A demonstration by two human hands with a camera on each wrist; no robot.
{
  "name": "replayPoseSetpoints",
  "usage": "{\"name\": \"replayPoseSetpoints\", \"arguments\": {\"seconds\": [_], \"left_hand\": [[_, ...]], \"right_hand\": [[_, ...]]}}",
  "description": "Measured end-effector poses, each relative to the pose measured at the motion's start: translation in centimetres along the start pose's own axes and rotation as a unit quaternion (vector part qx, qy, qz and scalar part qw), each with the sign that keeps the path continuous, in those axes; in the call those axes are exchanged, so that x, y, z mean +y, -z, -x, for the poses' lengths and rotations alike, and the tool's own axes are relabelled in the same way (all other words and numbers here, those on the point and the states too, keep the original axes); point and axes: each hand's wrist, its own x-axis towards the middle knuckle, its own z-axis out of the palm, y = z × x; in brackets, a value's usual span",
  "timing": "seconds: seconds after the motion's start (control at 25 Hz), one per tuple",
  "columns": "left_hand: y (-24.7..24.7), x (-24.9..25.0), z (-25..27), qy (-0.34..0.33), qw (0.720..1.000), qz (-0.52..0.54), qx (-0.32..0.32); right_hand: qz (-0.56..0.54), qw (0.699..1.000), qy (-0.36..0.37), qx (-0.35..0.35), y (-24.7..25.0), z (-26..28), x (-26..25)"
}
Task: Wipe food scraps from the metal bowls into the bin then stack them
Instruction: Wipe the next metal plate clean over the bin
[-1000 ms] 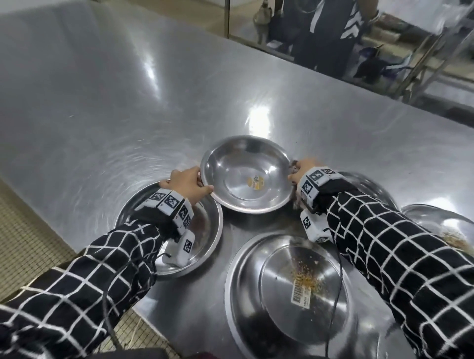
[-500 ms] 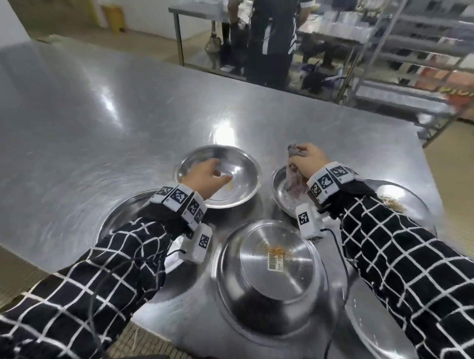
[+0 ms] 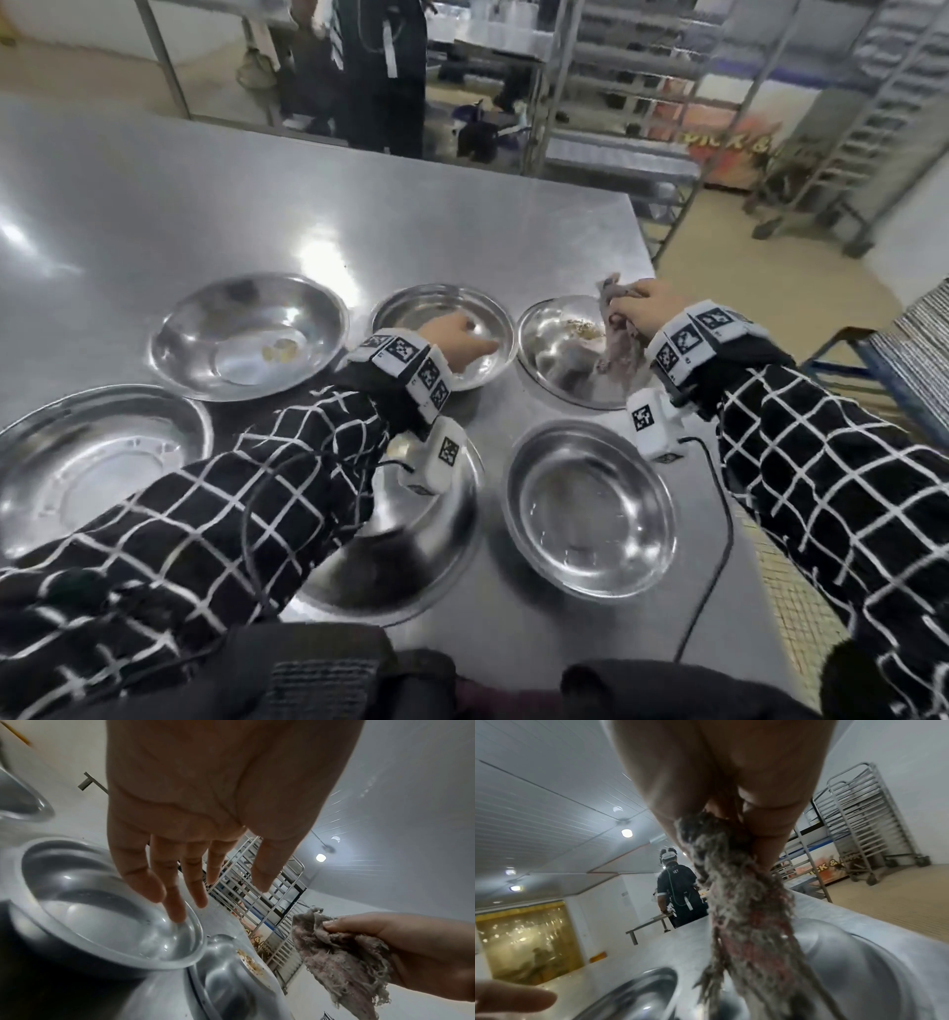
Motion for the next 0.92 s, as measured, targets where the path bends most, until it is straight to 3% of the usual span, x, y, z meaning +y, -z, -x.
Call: {"name": "replayPoseSetpoints", "arguments": {"seconds": [0.32,0.44,0.56,0.72,0.88,0.92], "left_hand": [[-8.1,6.9,-7.5,0.093,0.994,-0.011,-0.057],[-9.7,7.7,-10.2,0.134,0.989,-0.017,-0.068],[-10.8,7.4,-13.3,0.192,0.981,0.005,-0.020],[-11.0,7.9,-15.1,0.231,0.972,0.012,0.041],[-10.9,6.9,-16.8,0.242,0.970,0.002,0.027],[-11.0,6.7,-16.9,0.246,0.968,0.039,0.036]], "right_hand": [[-0.042,0.996,-0.053,-0.059,0.2,-8.6,9.9],[-0.038,0.995,-0.039,-0.084,-1.5,-11.5,11.9],[-0.056,0.995,-0.027,-0.074,-2.8,-13.6,12.6],[0.010,0.990,-0.014,-0.137,-4.2,-15.4,12.8],[-0.008,0.992,0.003,-0.128,-5.0,-16.6,14.5],[-0.022,0.992,0.007,-0.124,-4.9,-16.5,14.8]]}}
